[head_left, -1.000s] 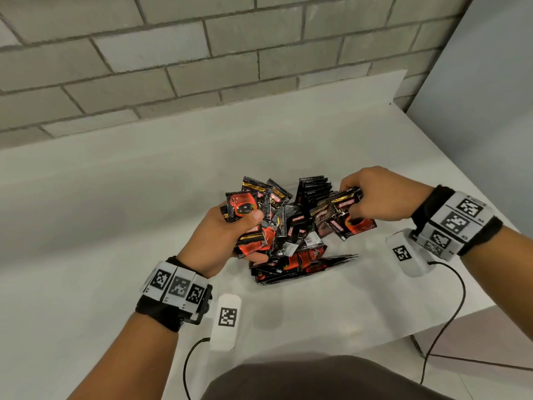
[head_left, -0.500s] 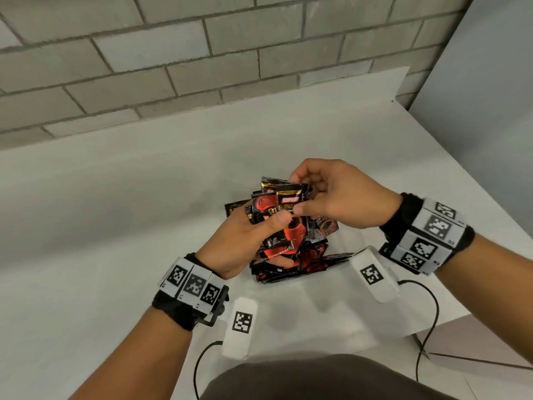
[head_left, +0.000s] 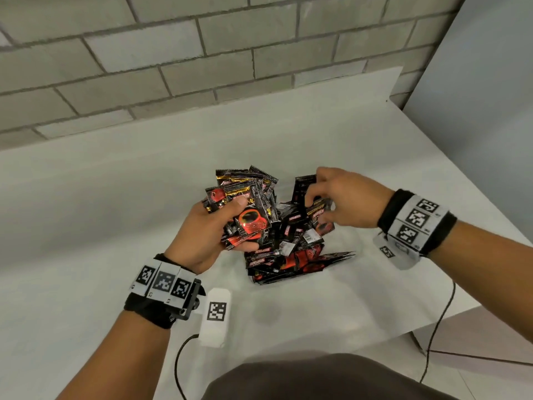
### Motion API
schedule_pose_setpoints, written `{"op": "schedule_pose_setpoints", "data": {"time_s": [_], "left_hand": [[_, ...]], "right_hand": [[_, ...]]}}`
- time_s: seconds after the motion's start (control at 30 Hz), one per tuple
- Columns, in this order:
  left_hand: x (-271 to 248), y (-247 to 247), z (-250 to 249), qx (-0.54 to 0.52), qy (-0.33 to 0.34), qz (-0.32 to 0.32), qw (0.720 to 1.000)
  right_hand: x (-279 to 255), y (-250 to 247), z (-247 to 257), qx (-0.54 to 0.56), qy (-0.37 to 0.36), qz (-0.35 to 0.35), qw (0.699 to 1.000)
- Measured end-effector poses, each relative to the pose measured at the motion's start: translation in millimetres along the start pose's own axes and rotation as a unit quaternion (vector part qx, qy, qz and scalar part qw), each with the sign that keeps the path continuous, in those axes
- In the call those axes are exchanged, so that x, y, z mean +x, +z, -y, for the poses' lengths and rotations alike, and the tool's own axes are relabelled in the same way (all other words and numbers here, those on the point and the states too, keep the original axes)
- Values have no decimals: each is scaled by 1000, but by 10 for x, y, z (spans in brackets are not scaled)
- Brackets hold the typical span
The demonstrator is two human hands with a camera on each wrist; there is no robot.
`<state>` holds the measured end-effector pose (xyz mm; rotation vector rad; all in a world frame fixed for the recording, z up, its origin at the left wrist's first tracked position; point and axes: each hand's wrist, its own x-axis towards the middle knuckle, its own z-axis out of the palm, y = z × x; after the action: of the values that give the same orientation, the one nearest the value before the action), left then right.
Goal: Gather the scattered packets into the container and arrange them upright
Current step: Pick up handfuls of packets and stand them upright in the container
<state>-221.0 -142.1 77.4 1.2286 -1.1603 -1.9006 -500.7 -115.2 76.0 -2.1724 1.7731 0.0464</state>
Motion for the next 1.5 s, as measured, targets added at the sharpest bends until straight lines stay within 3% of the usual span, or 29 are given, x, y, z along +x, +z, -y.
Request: {"op": "schedule_pose_setpoints", "data": {"time_s": [0.23, 0.33, 0.6, 0.73, 0.87, 1.0, 1.07, 1.27, 1.5], "left_hand": [[-24, 14, 40, 12, -4, 29, 1000], [-30, -5, 65, 19, -4, 36, 999], [-27, -13, 88, 22, -1, 39, 999], [-40, 10, 88, 23, -3, 40, 999], [-53, 3, 85, 23, -3, 43, 999], [-59, -15, 75, 22, 0, 40, 999], [-57, -22, 77, 22, 0, 39, 999], [-53, 4, 80, 22, 1, 40, 999], [-49, -9, 83, 24, -1, 42, 999]], "right_hand": [[75, 73, -36, -49, 0, -71, 996], [45, 43, -30, -60, 7, -46, 997], [-50, 197, 10, -217, 61, 10, 974], [-29, 216, -36, -192, 106, 9, 976], [-34, 149, -63, -117, 107, 0, 987], [-48, 44, -133, -88, 97, -90, 987], [-49, 11, -167, -92, 94, -123, 984], [-37, 122, -163, -113, 77, -95, 986], [-26, 110, -197, -138, 51, -145, 978]]}}
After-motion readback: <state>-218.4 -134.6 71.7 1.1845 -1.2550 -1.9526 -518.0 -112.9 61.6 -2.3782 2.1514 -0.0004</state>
